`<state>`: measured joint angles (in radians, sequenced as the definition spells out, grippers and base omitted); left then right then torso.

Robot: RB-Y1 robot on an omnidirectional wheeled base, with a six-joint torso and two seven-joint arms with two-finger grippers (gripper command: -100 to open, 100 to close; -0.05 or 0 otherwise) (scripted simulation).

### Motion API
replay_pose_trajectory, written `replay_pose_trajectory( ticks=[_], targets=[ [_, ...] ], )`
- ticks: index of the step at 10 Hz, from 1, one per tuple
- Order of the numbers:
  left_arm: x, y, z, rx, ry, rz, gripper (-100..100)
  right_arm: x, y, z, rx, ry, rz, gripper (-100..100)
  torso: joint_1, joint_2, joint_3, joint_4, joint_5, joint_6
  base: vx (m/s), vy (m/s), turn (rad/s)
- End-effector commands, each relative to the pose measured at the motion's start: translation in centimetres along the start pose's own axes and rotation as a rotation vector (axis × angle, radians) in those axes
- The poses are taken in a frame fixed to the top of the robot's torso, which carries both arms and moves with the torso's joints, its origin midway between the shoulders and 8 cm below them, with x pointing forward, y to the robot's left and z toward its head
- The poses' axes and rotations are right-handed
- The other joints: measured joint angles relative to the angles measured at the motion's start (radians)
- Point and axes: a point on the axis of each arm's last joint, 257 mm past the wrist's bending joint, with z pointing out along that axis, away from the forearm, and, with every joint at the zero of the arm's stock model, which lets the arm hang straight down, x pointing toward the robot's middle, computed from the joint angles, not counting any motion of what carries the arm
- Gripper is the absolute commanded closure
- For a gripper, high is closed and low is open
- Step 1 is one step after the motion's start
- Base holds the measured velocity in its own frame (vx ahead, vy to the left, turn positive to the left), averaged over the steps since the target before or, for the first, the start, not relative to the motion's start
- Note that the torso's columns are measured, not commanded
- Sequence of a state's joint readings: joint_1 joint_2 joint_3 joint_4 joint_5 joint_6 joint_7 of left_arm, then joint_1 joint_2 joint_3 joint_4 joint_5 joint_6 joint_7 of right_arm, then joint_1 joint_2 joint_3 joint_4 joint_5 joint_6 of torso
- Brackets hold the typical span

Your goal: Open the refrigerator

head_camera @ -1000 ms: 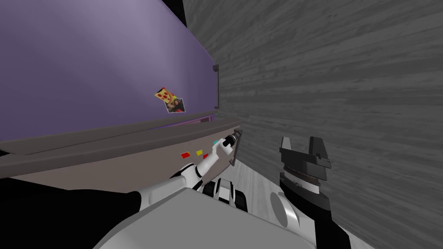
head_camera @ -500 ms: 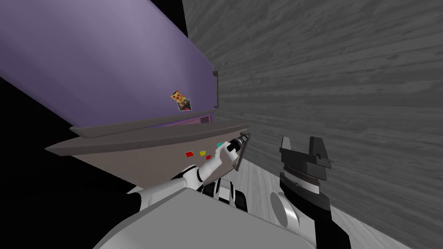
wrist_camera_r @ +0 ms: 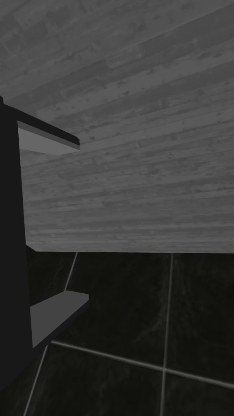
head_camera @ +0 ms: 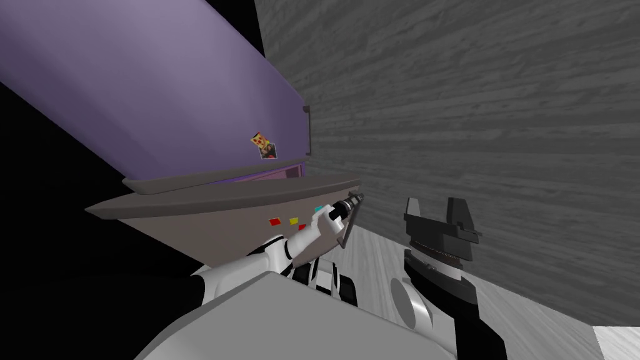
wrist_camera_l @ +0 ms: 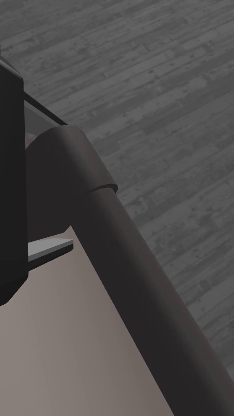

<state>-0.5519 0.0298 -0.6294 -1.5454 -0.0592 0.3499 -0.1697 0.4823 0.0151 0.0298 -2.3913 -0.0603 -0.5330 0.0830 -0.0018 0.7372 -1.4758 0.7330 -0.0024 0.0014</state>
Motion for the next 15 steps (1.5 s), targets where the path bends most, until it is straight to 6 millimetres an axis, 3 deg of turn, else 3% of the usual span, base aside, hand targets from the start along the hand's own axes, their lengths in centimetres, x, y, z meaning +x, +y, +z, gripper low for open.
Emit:
replay_pose_trajectory(
  ticks=[1,10,11,15],
  targets=[
    [-0.6,1.9,0.3,-0.015,0.010,0.003,100,0.0,0.0,0.0,0.000,0.000,0.000,0,0.002,-0.001,0.000,0.000,0.001,-0.004,-0.263,0.044,-0.264],
    [-4.4,4.8,1.0,-0.019,0.010,-0.003,100,0.0,0.0,0.0,0.000,0.000,0.000,0,0.004,-0.005,-0.003,-0.002,0.001,-0.004,-0.214,0.008,-0.195],
    [-4.6,2.4,1.5,0.006,0.012,-0.002,-100,0.0,0.0,0.0,0.000,0.000,0.000,0,0.004,-0.007,-0.004,-0.002,0.001,-0.005,-0.074,0.009,0.003],
    [-5.1,0.0,1.9,0.011,0.019,-0.002,-100,0.0,0.0,0.0,0.000,0.000,-0.001,0,0.001,0.000,-0.001,0.006,0.002,-0.001,0.032,0.012,0.030]
  ],
)
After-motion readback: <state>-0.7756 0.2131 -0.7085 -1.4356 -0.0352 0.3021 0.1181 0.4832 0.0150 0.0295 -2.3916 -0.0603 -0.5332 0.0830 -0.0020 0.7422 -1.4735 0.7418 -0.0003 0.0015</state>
